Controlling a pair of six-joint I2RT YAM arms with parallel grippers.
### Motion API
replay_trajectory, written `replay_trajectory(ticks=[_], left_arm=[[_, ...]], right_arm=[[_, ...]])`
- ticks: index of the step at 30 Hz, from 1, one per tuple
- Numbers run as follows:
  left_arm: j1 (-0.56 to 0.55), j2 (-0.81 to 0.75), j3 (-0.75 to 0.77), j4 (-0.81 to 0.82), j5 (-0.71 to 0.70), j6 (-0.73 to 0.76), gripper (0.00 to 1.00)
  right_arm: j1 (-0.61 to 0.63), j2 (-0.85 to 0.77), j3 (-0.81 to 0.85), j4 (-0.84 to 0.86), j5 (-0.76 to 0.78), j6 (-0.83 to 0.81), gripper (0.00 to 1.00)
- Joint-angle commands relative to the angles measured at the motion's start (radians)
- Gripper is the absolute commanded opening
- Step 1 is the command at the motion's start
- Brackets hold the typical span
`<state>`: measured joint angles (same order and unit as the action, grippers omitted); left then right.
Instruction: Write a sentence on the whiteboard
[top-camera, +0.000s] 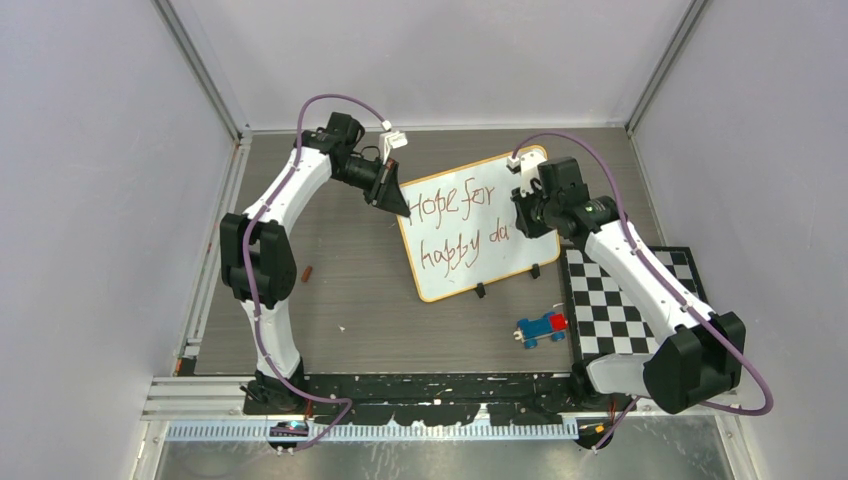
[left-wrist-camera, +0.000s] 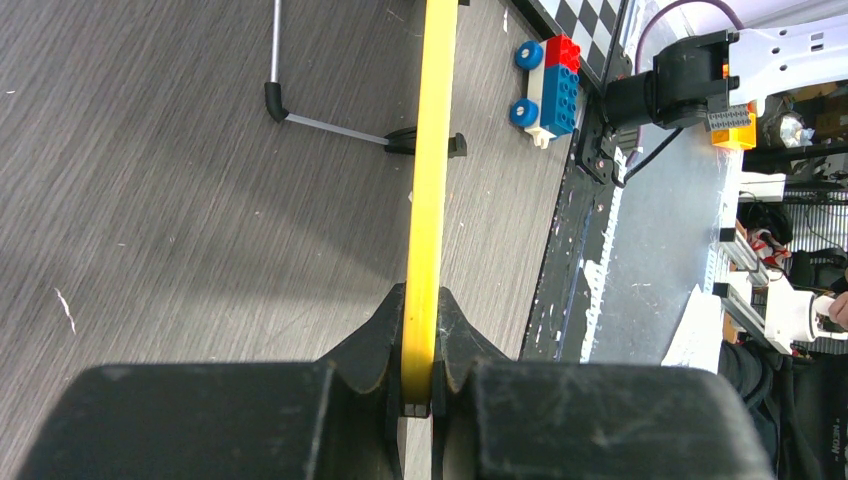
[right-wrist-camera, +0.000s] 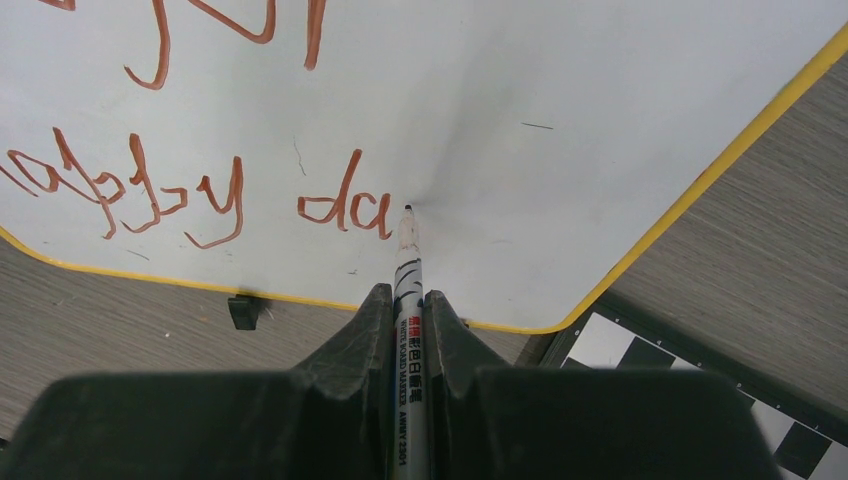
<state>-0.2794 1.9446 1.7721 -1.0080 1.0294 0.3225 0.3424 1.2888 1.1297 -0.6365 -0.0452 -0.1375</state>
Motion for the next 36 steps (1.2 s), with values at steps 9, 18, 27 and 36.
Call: replay_trajectory(ticks=[9,18,27,36], left_arm=[[0.005,-0.029,-0.013,0.024,-0.076,0.039,0.0],[0.005,-0.023,-0.011,0.025,-0.073,0.037,0.0],[0.005,-0.027,-0.016,0.026,-0.074,0.037,0.0],[0.005,-0.027,-0.015,0.027,-0.075,0.037,0.0]], right_arm=[[-0.008,0.007,0.005,0.059,0.016,-0.011,0.0],[-0.01,0.035,0.032,0.066,0.015,-0.013,0.0],[-0.022,0.027,0.042,0.059,0.024,-0.019,0.0],[-0.026,0.008,-0.034,0.057,0.008,-0.014,0.0]])
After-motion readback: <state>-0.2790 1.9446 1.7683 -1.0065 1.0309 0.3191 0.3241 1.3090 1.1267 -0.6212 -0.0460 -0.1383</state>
